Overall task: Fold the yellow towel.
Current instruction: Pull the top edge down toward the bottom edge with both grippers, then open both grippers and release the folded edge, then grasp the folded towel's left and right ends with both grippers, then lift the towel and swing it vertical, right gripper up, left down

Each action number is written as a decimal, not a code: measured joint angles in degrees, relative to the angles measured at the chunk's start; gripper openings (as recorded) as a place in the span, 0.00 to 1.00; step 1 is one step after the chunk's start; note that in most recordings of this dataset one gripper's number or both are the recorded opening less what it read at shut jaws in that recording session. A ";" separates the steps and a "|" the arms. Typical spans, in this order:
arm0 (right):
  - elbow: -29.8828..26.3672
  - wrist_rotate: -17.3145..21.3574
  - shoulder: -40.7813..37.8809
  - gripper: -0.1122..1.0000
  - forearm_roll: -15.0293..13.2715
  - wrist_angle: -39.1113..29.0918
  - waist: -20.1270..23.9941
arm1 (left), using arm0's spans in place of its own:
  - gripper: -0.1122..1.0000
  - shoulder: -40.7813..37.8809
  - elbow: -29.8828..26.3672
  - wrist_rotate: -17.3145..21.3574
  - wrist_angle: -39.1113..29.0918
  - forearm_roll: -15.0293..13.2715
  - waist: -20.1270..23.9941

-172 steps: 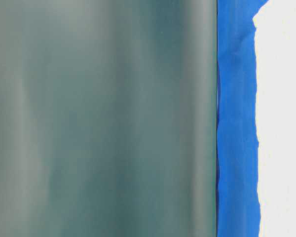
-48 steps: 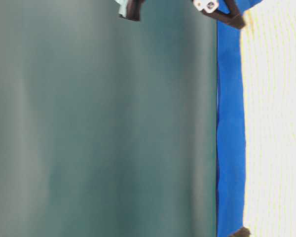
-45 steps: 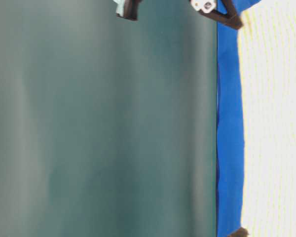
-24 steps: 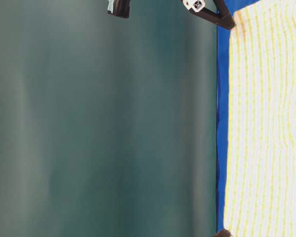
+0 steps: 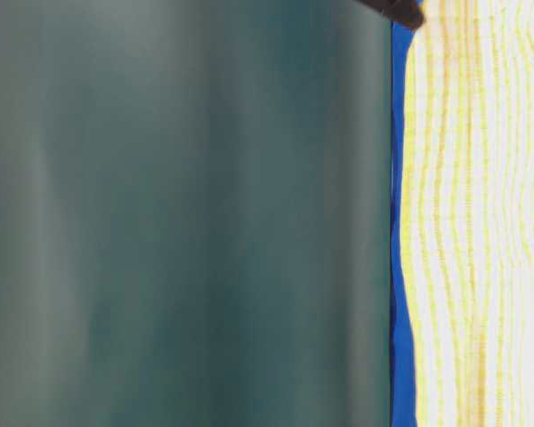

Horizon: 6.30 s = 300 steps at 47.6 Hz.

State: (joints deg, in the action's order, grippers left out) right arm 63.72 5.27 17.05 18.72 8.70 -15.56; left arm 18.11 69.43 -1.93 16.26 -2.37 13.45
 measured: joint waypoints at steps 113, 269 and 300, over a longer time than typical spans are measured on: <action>0.35 -3.34 -3.43 0.81 4.04 -2.37 8.79 | 0.70 -2.72 -1.58 -6.33 -4.57 0.09 -9.14; -20.04 -3.69 -8.35 0.13 -7.12 -10.11 -11.43 | 0.11 -1.85 -21.01 -9.32 -12.30 -0.09 -27.86; -26.02 -3.96 -12.30 0.13 -10.55 -10.28 -12.66 | 0.11 -23.82 -47.72 0.97 -15.29 0.00 -27.16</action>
State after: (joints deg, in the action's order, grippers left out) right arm 37.71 1.32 4.75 8.17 -1.58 -28.21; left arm -5.71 21.71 -0.97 0.97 -2.37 -13.71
